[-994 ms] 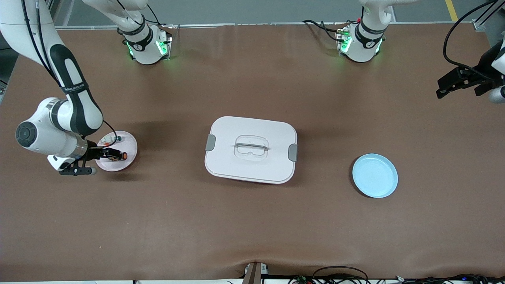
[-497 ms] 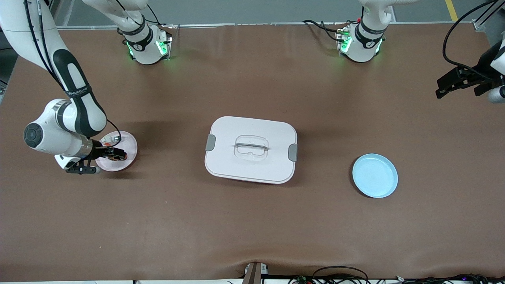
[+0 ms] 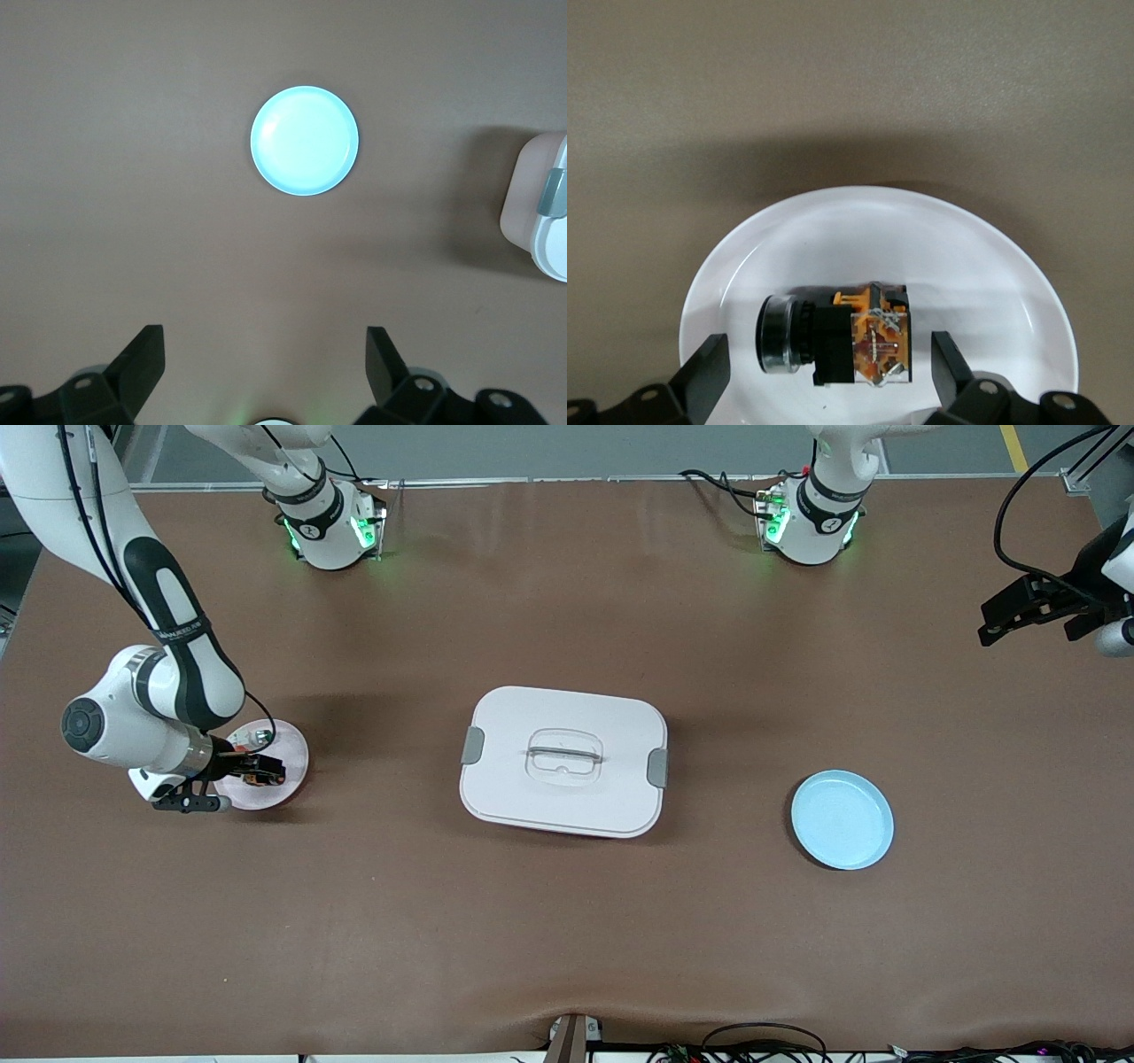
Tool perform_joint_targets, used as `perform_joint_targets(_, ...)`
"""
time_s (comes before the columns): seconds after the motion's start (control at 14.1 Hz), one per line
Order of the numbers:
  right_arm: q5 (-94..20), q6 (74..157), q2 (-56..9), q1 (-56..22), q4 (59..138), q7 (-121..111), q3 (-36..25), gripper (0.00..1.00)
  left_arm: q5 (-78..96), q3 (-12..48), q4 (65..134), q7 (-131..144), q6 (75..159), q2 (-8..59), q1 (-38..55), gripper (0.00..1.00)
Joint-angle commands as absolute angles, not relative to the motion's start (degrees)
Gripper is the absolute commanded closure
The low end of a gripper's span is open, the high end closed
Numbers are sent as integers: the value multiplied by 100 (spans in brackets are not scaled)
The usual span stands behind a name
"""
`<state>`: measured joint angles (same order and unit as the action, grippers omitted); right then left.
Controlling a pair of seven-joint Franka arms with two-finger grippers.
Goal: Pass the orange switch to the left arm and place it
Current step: 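Close the right gripper on the orange switch and lift it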
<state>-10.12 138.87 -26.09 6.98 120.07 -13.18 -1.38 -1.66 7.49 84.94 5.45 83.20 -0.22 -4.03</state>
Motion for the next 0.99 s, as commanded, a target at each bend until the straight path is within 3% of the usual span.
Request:
perform_joint_targets(0.0,-1116,13992,-2628,703,12059,-1362,-114,0,-132,747,8446,404,8262,-53,-413,0)
perform_joint_targets(0.92,-1186,14045,-2795,747,11927,-1353,-114,0,-132,747,8437,404,8262,-53,-413,0)
